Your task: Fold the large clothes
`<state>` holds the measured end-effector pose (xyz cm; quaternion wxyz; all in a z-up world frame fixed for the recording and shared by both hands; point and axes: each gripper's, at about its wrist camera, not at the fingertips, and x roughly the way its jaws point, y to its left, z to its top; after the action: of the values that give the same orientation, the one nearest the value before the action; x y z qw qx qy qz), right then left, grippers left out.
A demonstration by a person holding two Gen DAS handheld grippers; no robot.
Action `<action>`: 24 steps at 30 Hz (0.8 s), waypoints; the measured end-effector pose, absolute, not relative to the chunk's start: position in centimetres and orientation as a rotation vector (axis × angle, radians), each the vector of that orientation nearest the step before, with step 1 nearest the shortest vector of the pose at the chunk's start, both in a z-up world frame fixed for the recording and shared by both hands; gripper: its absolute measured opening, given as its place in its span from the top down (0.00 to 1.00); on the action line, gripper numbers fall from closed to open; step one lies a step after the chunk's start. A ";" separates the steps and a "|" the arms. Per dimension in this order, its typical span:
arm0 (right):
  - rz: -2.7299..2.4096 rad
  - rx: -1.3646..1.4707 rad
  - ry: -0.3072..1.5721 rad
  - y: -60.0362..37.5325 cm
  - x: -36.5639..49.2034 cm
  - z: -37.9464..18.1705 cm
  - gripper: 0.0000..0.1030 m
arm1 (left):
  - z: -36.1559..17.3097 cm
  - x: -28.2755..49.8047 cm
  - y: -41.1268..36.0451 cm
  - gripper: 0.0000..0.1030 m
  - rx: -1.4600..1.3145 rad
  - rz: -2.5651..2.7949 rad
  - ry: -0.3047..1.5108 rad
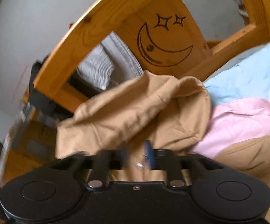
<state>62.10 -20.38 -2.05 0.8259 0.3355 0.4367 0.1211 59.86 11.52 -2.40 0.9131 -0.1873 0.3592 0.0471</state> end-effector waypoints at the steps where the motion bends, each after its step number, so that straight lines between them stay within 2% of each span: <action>1: 0.246 0.778 0.941 -20.3 63.0 -1.9 0.31 | -2.6 59.8 11.7 0.08 -0.406 0.096 0.738; 2: 0.231 0.824 0.951 -20.8 63.3 -1.9 0.27 | -2.7 59.7 11.9 0.08 -0.420 0.094 0.739; 5: 0.129 0.887 0.964 -20.1 65.3 -2.1 0.28 | -2.7 59.2 12.4 0.08 -0.433 0.089 0.735; 7: 0.067 0.852 1.002 -19.1 66.1 -2.7 0.44 | -2.5 58.9 12.7 0.08 -0.434 0.080 0.725; 9: 0.021 0.847 1.019 -18.8 65.3 -3.5 0.83 | -2.2 58.7 12.9 0.08 -0.434 0.066 0.714; 11: 0.059 0.849 0.994 -18.7 63.6 -3.7 0.95 | -1.7 58.6 13.0 0.08 -0.430 0.044 0.695; 14: 0.159 0.789 0.885 -18.6 59.5 -3.1 0.97 | -0.8 58.6 12.5 0.08 -0.403 -0.004 0.652; 18: 0.198 0.758 0.855 -18.4 55.1 -4.1 0.98 | -0.5 59.4 10.7 0.08 -0.298 -0.015 0.657; 21: 0.234 0.653 0.798 -17.4 52.8 -4.2 0.98 | -1.0 59.6 9.9 0.10 -0.290 -0.041 0.690; 24: 0.254 0.571 0.760 -16.8 51.8 -4.2 0.97 | -0.6 58.5 9.8 0.10 -0.311 -0.125 0.643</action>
<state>51.76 -16.76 -4.18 0.8814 0.2742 0.3647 0.1221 58.49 9.75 -0.57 0.9350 -0.1520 0.3146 -0.0611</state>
